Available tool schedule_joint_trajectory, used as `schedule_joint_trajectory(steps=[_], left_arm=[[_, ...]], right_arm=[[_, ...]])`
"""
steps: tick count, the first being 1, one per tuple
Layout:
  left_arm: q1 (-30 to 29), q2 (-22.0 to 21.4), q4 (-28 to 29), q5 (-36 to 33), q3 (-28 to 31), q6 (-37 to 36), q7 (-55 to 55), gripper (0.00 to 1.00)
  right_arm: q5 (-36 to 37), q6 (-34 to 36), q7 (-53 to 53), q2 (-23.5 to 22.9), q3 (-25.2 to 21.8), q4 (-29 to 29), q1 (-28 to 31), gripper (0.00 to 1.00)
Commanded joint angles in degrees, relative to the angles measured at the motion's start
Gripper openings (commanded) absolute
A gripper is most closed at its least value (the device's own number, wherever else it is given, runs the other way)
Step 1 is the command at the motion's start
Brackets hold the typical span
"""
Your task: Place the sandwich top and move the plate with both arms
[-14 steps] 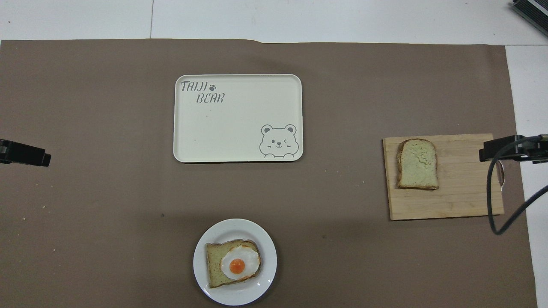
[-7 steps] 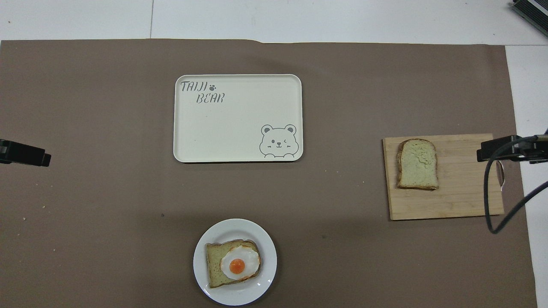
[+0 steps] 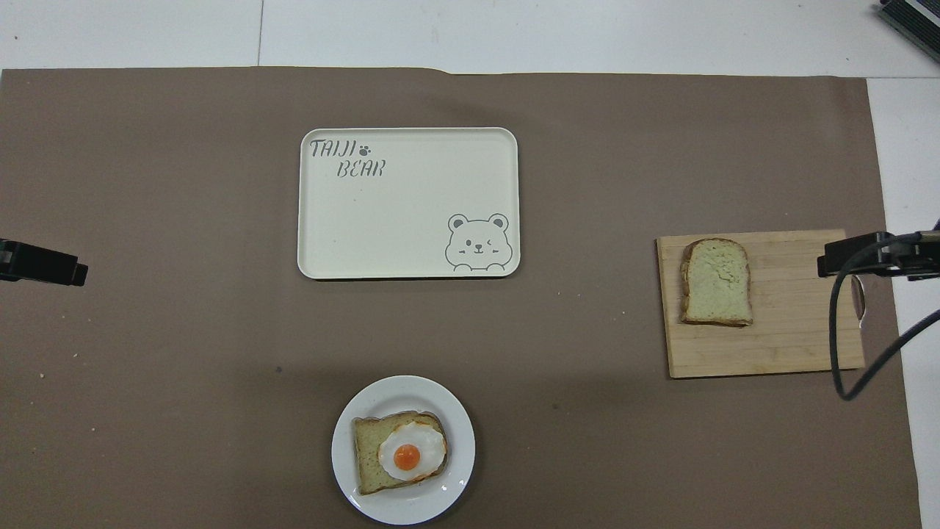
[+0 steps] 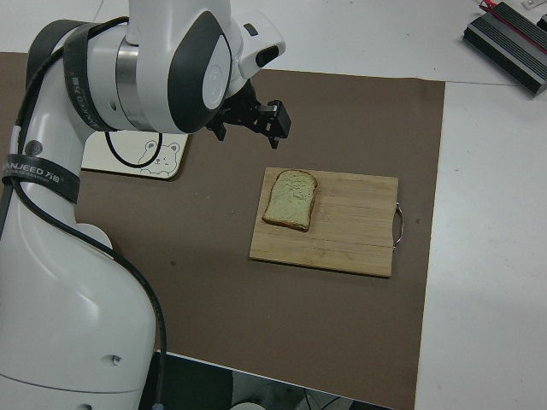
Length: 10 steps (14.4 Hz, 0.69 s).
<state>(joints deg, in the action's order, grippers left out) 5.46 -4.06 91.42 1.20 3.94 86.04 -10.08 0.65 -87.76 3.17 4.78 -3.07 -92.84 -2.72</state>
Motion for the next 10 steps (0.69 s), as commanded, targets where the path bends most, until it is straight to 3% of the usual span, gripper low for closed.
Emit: schedule_joint_trajectory(steps=[1, 10], left_arm=[[-0.54, -0.68, 0.16, 0.47, -0.16, -0.43, 0.06, 1.0], [-0.54, -0.68, 0.16, 0.47, -0.16, -0.43, 0.06, 1.0]], right_arm=[[-0.82, -1.28, -0.71, 1.55, -0.01, -1.9, 0.52, 1.0], [-0.82, -5.57, -0.53, 0.5, -0.19, -2.34, 1.83, 1.0]])
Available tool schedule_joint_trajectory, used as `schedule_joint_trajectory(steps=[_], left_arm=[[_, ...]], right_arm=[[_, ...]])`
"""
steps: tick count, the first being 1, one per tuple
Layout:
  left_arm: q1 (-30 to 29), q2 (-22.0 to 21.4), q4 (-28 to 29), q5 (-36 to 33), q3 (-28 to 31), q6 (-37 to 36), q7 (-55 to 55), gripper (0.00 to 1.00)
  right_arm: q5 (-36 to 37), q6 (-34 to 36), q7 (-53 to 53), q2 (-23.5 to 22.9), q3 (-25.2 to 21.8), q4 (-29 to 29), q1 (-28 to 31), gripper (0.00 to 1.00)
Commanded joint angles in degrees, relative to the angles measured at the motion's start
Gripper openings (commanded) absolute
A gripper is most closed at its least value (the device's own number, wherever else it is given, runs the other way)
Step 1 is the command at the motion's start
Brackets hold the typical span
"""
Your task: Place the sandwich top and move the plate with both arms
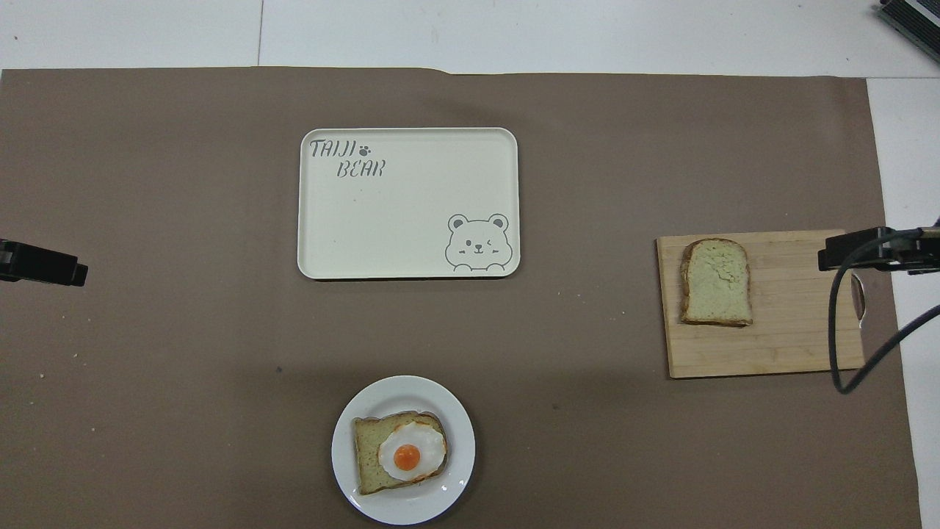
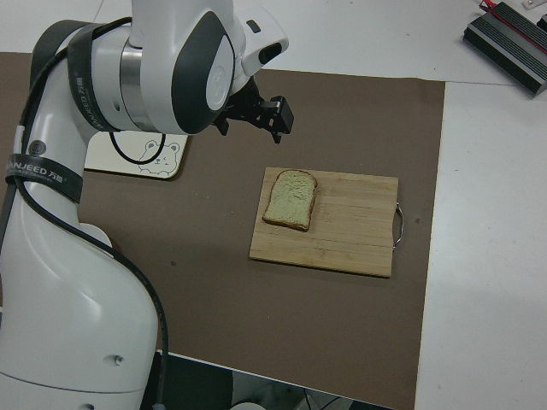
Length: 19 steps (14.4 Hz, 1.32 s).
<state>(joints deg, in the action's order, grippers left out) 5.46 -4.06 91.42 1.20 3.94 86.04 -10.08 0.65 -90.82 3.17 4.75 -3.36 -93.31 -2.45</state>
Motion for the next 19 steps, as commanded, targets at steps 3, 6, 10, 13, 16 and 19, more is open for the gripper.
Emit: schedule_joint_trajectory(steps=[3, 6, 10, 13, 16, 19], left_arm=[[-0.54, -0.68, 0.16, 0.47, -0.16, -0.43, 0.06, 1.0], [-0.54, -0.68, 0.16, 0.47, -0.16, -0.43, 0.06, 1.0], [-0.54, -0.68, 0.16, 0.47, -0.16, -0.43, 0.06, 1.0], [-0.54, -0.68, 0.16, 0.47, -0.16, -0.43, 0.06, 1.0], [-0.54, -0.68, 0.16, 0.47, -0.16, -0.35, 0.06, 1.0], [-0.54, -0.68, 0.16, 0.47, -0.16, -0.43, 0.06, 1.0]], right_arm=[[-0.82, -8.21, -0.89, -0.18, 0.11, -5.29, 2.18, 1.0], [-0.82, -12.09, -2.19, -4.03, 0.11, -6.62, 3.4, 1.0], [-0.91, -17.71, -11.14, -9.04, 0.19, -8.02, 7.97, 1.0], [-1.0, -23.95, -15.3, -11.78, 0.2, -11.26, 8.51, 1.0], [-1.0, -26.34, -14.77, -11.35, 0.2, -13.92, 7.55, 1.0], [-1.09, -30.1, -14.95, -12.92, 0.28, -16.46, 7.63, 1.0]])
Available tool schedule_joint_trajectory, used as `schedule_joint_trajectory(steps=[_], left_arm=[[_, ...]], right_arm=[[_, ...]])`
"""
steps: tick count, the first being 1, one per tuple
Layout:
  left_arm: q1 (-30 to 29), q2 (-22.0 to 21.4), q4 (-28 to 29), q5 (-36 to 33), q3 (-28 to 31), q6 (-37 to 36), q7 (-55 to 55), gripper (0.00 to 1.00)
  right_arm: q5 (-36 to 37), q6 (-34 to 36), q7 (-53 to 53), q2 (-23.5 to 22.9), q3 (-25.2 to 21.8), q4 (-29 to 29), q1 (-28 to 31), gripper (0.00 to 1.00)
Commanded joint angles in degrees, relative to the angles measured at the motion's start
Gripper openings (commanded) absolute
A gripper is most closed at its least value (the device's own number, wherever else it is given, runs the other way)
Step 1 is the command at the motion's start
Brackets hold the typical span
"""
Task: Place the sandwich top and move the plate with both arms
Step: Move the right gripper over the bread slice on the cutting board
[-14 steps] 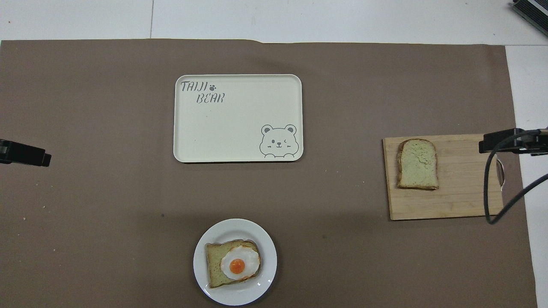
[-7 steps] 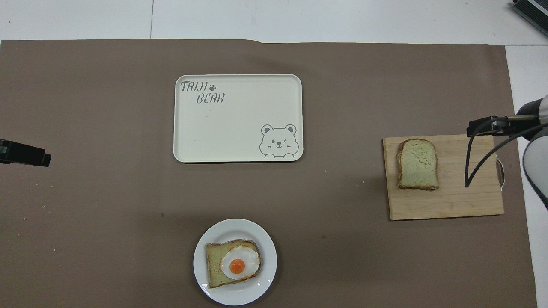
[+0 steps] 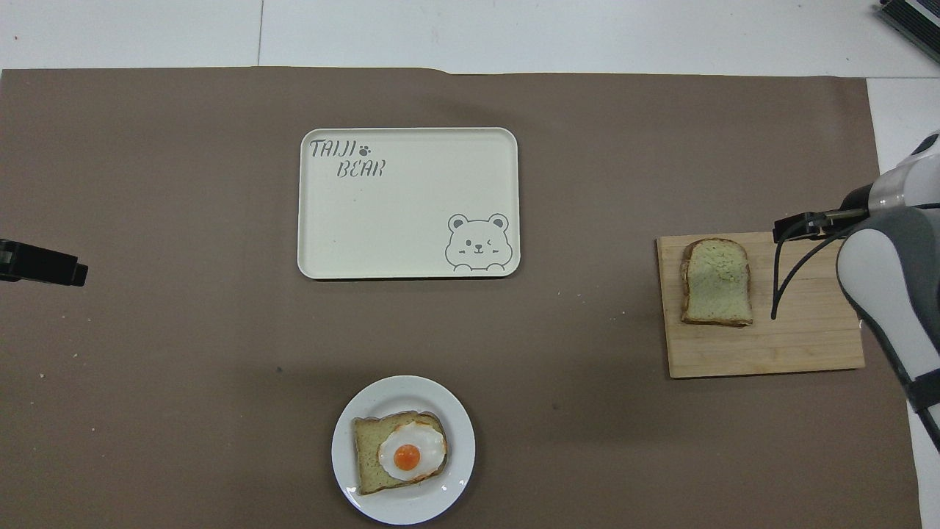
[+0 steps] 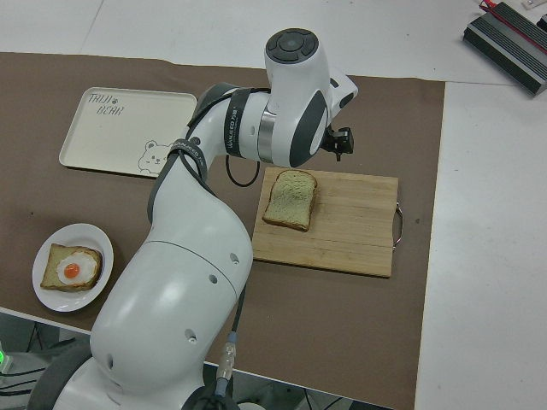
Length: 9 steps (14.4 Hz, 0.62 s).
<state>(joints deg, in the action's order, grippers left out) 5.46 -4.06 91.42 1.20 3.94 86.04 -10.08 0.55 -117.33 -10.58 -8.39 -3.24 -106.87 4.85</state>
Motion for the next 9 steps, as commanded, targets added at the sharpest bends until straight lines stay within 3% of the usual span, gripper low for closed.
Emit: schedule_joint_trajectory(steps=[1, 9], left_arm=[[-0.54, -0.68, 0.16, 0.47, -0.16, -0.43, 0.06, 1.0], [-0.54, -0.68, 0.16, 0.47, -0.16, -0.43, 0.06, 1.0]], right_arm=[[-0.98, -4.65, -1.11, 0.13, 0.16, -3.52, 0.25, 1.0], [-0.98, -5.1, -1.03, -0.22, 0.43, -3.35, 0.16, 1.0]])
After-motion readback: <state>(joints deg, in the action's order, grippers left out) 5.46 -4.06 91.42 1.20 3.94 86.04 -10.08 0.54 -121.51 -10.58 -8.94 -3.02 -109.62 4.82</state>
